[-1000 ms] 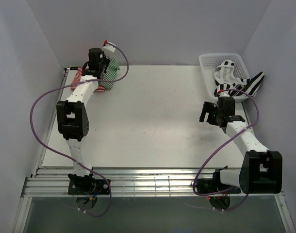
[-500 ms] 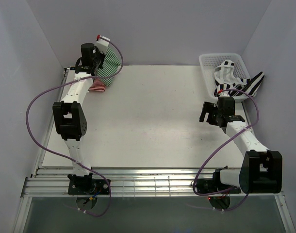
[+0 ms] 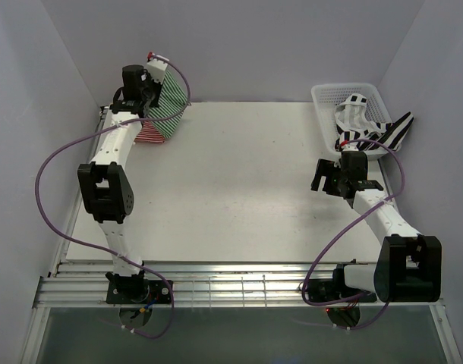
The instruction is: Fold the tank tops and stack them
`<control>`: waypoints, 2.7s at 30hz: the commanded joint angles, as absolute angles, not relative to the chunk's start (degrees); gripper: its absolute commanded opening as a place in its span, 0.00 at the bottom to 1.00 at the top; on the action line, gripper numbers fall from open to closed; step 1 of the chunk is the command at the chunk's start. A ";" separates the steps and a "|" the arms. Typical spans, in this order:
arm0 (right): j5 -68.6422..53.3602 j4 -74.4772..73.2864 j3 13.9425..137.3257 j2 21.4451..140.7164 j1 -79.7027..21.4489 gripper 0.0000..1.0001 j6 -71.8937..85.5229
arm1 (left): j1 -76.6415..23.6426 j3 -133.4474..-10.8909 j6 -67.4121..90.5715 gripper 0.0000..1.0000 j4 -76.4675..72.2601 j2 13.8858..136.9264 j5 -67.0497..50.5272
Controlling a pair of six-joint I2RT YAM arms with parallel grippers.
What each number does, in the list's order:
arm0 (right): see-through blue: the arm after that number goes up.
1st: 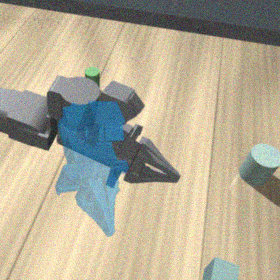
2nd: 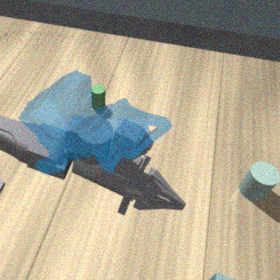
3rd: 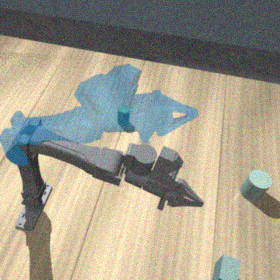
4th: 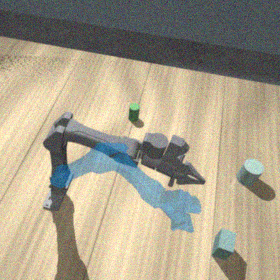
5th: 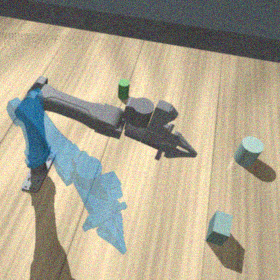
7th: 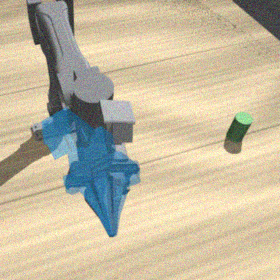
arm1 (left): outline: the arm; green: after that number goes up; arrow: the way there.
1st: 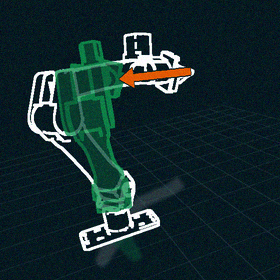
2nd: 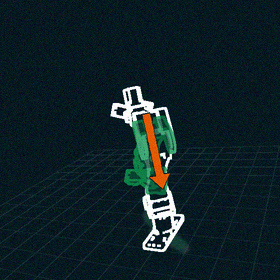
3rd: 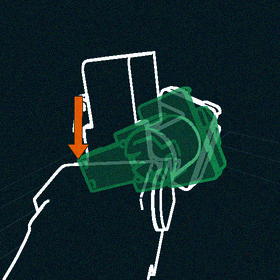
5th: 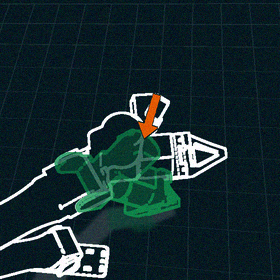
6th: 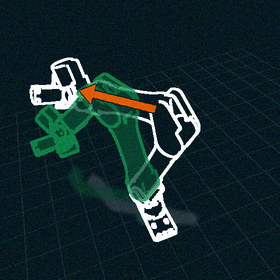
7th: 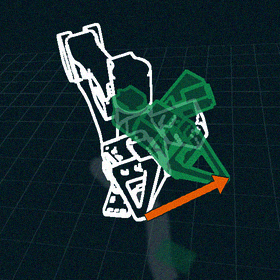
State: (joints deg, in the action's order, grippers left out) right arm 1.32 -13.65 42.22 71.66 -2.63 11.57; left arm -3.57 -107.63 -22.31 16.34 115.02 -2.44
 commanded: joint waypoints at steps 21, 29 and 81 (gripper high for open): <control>4.30 -15.38 43.68 73.04 -2.37 0.90 12.39 | 2.46 -114.25 -21.80 0.00 17.05 120.67 -3.34; 6.33 -16.79 44.21 71.11 -2.37 0.90 12.04 | 5.00 -117.77 -23.29 0.00 16.44 126.81 -1.06; 5.90 -32.72 128.09 132.36 10.20 0.90 -7.28 | 1.67 -63.82 22.50 0.98 0.71 89.04 -15.64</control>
State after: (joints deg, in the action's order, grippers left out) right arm 8.45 -38.65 129.10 131.70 9.78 0.78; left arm 0.84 -66.04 20.95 3.86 93.86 -14.09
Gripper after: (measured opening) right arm 0.900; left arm 0.979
